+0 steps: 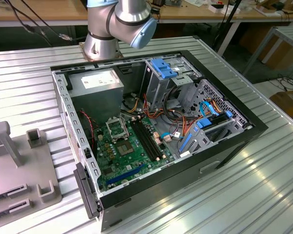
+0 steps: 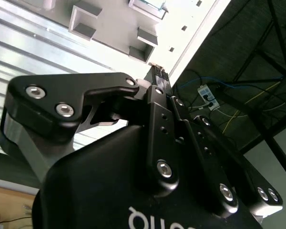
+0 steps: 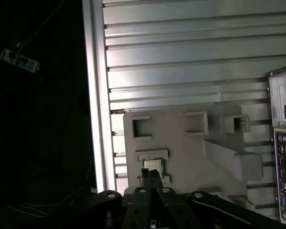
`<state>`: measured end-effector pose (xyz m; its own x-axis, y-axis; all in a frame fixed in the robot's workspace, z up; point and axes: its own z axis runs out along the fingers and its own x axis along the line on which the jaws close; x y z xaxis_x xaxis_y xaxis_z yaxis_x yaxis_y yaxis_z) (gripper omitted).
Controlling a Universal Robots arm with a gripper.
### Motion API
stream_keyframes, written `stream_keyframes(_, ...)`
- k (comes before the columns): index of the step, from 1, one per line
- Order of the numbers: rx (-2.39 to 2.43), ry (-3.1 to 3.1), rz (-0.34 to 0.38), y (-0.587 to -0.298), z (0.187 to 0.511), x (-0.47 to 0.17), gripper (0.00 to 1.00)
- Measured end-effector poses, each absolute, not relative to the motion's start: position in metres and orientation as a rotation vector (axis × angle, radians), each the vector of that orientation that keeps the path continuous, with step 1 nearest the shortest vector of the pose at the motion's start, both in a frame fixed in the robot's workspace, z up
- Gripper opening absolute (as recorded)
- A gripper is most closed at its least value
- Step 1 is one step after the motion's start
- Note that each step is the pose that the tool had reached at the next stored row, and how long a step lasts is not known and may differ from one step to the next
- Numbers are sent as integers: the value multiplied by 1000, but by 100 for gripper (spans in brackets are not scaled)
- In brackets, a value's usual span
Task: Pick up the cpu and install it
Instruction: 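Pick up the cpu and move it towards the insertion slot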
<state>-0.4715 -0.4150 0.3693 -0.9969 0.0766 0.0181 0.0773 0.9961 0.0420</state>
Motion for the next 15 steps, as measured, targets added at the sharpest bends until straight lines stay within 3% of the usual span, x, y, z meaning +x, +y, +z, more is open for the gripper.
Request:
stream_keyframes(13, -120, -3122, -67, -415, 369, -474, 11)
stream_keyframes(15, -121, -3122, -67, -415, 369, -474, 24)
